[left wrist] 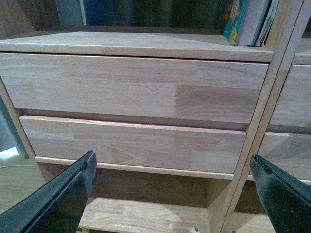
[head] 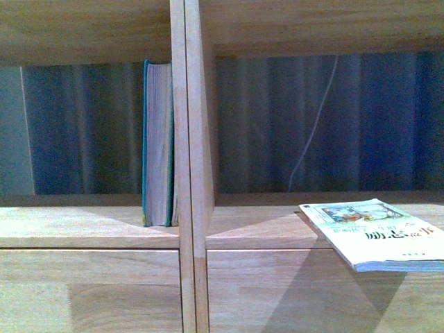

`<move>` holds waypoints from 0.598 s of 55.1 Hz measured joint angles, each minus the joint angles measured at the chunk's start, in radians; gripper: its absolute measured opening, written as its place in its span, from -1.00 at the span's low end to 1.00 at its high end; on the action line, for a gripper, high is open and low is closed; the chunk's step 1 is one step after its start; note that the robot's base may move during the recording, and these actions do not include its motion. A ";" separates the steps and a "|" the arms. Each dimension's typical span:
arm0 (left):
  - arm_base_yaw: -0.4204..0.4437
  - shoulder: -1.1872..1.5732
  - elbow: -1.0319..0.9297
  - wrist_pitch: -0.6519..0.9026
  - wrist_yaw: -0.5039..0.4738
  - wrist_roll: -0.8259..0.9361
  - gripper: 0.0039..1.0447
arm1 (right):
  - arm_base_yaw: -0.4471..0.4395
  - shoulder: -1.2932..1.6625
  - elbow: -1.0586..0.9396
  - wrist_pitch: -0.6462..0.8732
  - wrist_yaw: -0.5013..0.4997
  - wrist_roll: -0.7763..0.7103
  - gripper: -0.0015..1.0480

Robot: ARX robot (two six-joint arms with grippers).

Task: Organize books on shelf

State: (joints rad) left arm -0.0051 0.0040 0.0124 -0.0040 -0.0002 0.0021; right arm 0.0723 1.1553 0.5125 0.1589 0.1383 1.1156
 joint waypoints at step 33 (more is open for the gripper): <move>0.000 0.000 0.000 0.000 0.000 0.000 0.86 | 0.049 0.278 0.309 0.045 0.004 0.229 0.86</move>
State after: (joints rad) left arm -0.0051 0.0040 0.0124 -0.0040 -0.0006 0.0021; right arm 0.1215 1.4334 0.8219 0.2043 0.1425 1.3441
